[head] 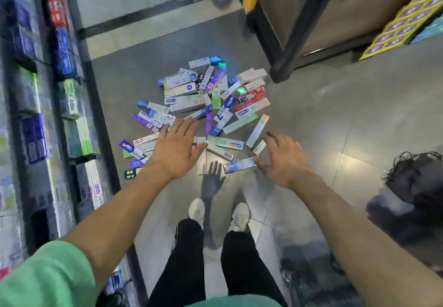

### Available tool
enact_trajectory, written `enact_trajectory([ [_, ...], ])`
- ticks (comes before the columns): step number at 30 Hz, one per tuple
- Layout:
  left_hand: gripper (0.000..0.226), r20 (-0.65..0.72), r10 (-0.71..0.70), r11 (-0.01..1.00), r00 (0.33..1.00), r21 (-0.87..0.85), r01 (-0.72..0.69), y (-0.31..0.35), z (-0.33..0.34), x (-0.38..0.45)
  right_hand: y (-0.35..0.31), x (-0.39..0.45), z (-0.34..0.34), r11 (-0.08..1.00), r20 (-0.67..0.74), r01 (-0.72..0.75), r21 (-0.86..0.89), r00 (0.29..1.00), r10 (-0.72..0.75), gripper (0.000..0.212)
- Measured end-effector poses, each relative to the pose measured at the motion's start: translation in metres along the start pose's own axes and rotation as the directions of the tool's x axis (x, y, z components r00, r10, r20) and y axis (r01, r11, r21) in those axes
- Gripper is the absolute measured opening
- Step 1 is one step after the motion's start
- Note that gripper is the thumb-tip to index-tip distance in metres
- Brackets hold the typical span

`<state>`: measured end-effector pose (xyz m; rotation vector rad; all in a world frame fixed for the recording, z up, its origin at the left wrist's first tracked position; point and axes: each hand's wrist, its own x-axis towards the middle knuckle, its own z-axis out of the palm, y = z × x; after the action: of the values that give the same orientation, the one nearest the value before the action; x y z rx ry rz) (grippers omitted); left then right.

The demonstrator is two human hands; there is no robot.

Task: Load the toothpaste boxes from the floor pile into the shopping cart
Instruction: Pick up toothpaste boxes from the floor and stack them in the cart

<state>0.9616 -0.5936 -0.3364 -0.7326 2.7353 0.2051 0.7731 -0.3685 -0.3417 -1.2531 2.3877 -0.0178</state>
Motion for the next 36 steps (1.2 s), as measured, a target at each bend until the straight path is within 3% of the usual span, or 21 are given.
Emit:
enact_trajectory([
  [6,0.077,-0.003,0.159,0.987,0.987,0.035,-0.158,-0.015,0.112,0.086,0.012,0.065,0.127,0.999,0.061,-0.031,0.044,0.998,0.028,0.069],
  [12,0.071,-0.038,0.309,0.948,0.950,0.090,-0.305,-0.043,0.308,0.171,0.049,0.145,0.322,0.993,-0.017,0.015,0.115,1.000,-0.013,0.068],
  [15,0.070,-0.114,0.344,0.936,0.932,0.124,-0.331,-0.061,0.406,0.210,0.079,0.192,0.408,0.998,-0.092,0.024,0.060,0.996,-0.018,0.073],
  [20,0.070,-0.191,0.417,0.905,0.889,0.182,-0.385,-0.081,0.534,0.259,0.120,0.244,0.528,0.994,-0.095,0.112,-0.017,0.989,-0.113,0.074],
  [25,0.064,-0.323,0.546,0.836,0.773,0.260,-0.483,-0.086,0.594,0.278,0.146,0.269,0.587,0.980,-0.135,0.196,-0.043,0.970,-0.200,0.088],
  [28,0.065,-0.310,0.615,0.786,0.725,0.317,-0.531,-0.087,0.609,0.280,0.154,0.270,0.600,0.959,-0.104,0.260,-0.116,0.957,-0.272,0.093],
  [31,0.066,-0.236,0.641,0.758,0.730,0.344,-0.554,-0.088,0.613,0.284,0.155,0.273,0.606,0.955,-0.048,0.234,-0.184,0.968,-0.246,0.091],
  [36,0.063,-0.221,0.612,0.776,0.760,0.355,-0.522,-0.075,0.609,0.292,0.141,0.284,0.601,0.965,0.043,0.162,-0.207,0.987,-0.157,0.069],
])
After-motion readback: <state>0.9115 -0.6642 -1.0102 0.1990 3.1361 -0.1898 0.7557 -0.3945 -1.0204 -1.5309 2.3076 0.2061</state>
